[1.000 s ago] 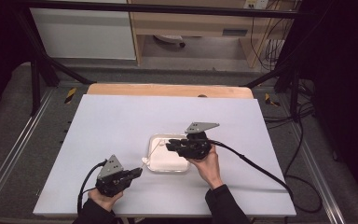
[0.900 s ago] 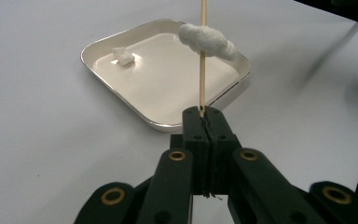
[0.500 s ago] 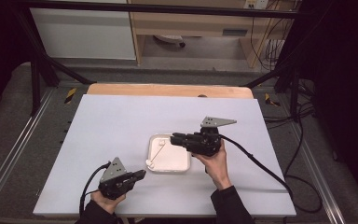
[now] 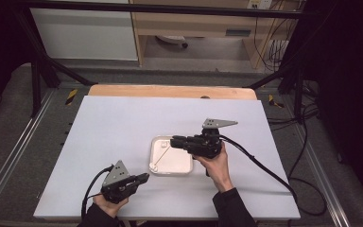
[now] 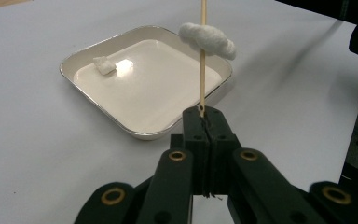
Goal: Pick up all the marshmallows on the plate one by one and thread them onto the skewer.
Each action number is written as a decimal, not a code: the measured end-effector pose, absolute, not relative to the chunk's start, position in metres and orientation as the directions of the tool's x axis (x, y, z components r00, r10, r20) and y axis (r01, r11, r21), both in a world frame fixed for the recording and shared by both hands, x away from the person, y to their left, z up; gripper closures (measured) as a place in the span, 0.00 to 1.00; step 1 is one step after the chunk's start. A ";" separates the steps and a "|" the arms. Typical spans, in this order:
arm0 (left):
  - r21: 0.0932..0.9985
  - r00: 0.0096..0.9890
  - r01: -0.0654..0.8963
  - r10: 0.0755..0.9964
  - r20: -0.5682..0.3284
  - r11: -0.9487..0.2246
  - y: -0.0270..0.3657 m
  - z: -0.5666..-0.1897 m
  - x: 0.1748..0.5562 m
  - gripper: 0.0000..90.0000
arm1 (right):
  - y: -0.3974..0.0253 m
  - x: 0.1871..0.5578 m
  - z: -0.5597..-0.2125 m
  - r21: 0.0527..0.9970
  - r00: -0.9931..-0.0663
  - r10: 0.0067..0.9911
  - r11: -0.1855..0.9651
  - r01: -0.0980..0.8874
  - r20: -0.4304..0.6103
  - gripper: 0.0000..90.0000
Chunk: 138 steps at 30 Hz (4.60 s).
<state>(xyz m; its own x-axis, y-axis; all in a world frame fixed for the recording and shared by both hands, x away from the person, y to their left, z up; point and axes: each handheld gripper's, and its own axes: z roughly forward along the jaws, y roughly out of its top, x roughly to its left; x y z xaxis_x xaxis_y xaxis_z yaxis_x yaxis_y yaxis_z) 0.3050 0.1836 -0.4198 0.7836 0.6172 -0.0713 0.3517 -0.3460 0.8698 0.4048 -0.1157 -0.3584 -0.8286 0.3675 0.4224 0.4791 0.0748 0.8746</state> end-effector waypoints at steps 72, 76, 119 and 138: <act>0.860 0.758 0.391 0.645 -0.099 -0.328 0.183 -0.422 0.311 0.99 | -0.084 0.385 -0.391 0.874 -0.863 0.317 0.163 0.459 0.394 0.66; 0.860 0.747 0.406 0.655 -0.117 -0.310 0.189 -0.423 0.312 0.98 | -0.091 0.387 -0.387 0.889 -0.867 0.390 0.204 0.411 0.311 0.49; 0.865 0.725 0.427 0.671 -0.153 -0.264 0.205 -0.423 0.319 0.98 | -0.041 0.464 -0.430 0.748 -0.760 0.641 0.452 0.485 0.105 0.16; 0.863 0.728 0.428 0.668 -0.153 -0.268 0.205 -0.423 0.319 0.98 | -0.031 0.477 -0.444 0.716 -0.765 0.641 0.504 0.484 0.066 0.55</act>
